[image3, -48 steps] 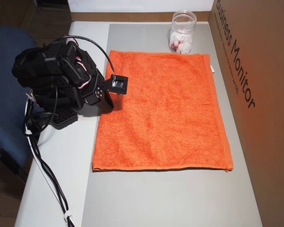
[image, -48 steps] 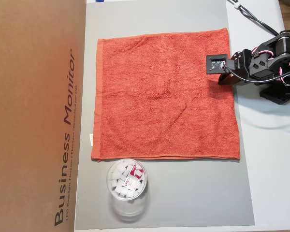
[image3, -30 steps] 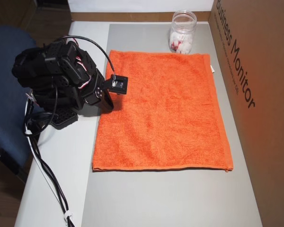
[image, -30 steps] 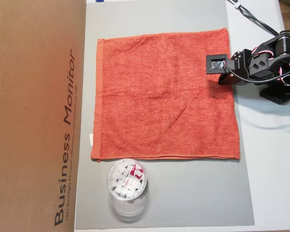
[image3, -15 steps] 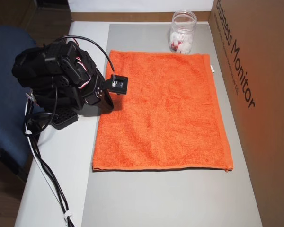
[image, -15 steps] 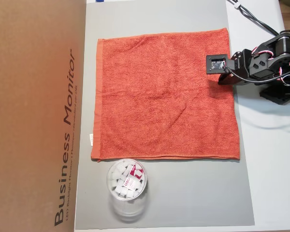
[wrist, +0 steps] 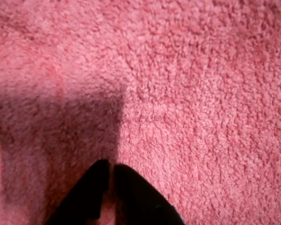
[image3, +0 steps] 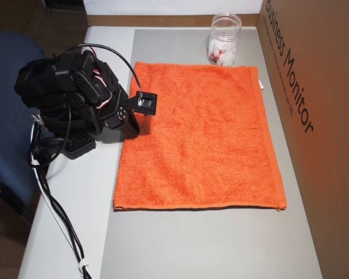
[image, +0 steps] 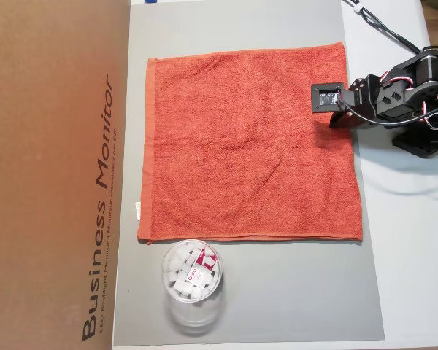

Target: Fold the blanket.

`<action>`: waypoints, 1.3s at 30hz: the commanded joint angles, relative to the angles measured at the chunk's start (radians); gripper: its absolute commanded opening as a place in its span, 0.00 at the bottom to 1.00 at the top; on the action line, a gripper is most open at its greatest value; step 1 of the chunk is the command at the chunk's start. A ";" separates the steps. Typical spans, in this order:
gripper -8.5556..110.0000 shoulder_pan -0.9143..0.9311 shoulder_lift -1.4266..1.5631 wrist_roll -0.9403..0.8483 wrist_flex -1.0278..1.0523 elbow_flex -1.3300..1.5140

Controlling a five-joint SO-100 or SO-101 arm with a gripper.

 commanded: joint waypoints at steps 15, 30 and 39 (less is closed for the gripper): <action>0.07 -0.005 -0.005 -0.006 0.005 -0.106; 0.07 -0.023 -0.183 -0.006 0.005 -0.330; 0.07 -0.137 -0.448 -0.006 0.018 -0.626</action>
